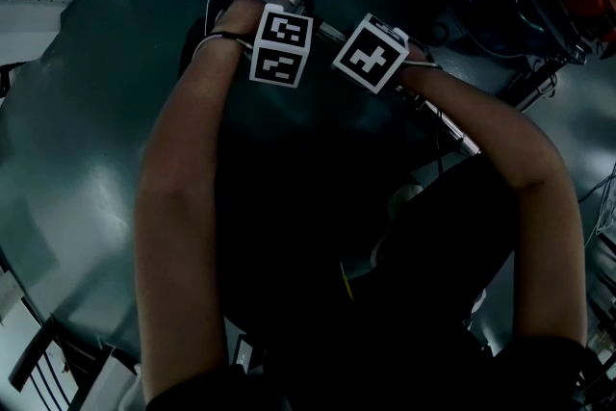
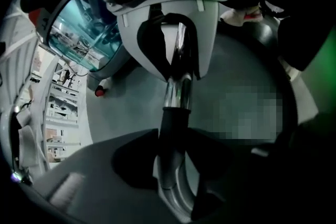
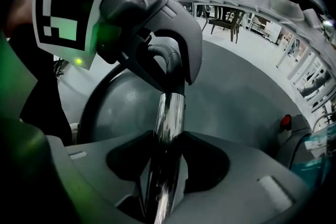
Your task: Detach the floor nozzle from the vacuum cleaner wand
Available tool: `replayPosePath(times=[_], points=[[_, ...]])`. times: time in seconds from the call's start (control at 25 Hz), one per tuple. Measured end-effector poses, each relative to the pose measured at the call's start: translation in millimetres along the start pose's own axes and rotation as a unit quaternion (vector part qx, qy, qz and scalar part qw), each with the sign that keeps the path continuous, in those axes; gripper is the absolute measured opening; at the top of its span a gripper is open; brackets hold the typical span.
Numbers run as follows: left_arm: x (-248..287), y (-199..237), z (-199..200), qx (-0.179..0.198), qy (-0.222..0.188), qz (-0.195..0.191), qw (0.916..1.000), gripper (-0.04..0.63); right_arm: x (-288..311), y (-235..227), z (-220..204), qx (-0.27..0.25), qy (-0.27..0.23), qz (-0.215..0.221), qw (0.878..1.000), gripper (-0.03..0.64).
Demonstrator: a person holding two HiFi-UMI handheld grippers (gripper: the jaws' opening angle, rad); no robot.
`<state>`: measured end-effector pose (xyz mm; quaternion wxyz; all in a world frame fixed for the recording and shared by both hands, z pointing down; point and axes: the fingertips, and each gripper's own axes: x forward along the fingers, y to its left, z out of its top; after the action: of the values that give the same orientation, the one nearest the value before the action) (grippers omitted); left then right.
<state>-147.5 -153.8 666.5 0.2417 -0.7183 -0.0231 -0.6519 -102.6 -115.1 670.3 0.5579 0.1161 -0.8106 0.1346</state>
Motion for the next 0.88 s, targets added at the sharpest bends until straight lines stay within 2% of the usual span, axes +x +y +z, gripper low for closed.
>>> replayPosePath(times=[0.12,0.32,0.56,0.76,0.88], points=[[2,-3,-1,-0.014,0.011,-0.009,0.9998,0.163,2,-1,1,0.000,0.006,0.001,1.000,0.176],[2,-6,-2,-0.049,-0.010,-0.012,0.9987,0.166,3,7,-5,0.038,0.019,0.037,0.998,0.170],[3,-7,-6,-0.105,-0.029,-0.034,0.9935,0.179,0,7,-8,0.035,0.029,0.019,0.999,0.166],[2,-7,-9,-0.088,-0.015,-0.022,0.9958,0.172,0,6,-2,0.041,0.011,0.045,0.998,0.163],[6,-7,-9,-0.107,-0.016,-0.035,0.9935,0.178,-2,6,1,0.035,0.003,0.041,0.999,0.161]])
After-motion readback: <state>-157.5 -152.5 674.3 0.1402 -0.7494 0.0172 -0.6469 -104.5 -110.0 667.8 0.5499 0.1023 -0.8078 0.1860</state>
